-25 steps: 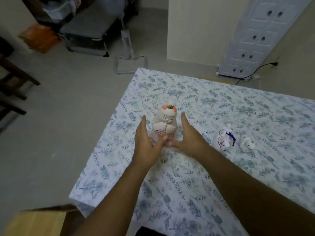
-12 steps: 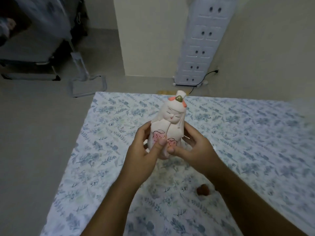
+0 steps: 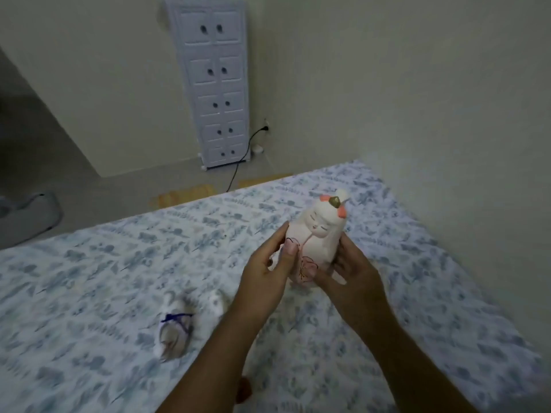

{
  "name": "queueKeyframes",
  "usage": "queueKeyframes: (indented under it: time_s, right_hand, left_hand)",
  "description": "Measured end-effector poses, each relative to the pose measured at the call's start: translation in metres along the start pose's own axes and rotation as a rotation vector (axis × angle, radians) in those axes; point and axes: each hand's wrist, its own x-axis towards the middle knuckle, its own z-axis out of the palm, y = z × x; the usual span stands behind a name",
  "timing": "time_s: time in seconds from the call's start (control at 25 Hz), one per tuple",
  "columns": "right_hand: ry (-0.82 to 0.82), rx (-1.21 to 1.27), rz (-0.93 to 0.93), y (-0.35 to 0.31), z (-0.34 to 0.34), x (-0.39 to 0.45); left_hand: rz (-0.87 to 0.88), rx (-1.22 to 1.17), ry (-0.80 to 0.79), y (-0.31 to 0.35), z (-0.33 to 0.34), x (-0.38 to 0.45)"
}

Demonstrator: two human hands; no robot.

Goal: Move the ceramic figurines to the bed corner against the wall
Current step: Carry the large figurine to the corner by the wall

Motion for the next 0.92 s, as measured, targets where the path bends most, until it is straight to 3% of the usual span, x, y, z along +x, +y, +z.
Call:
queueKeyframes:
  time_s: [0.24,0.4,0.6,0.92]
  right_hand:
    - [0.209,-0.044,0.020,0.098,-0.114,0.096]
    - [0.294,0.000,0.030,0.144,-0.156,0.153]
    - [0.341,0.001,0.019,0.171,-0.170,0.196]
    - [0.475,-0.053,0.062,0.189,-0.167,0.195]
  left_hand:
    - [-0.119,0.022,-0.112,-0.039,0.147,0.142]
    - [-0.140,0.026,-0.142,-0.062,0.208,0.212]
    - [-0.120,0.030,-0.119,-0.075,0.229,0.258]
    - [-0.096,0.062,-0.147,-0.075,0.244,0.264]
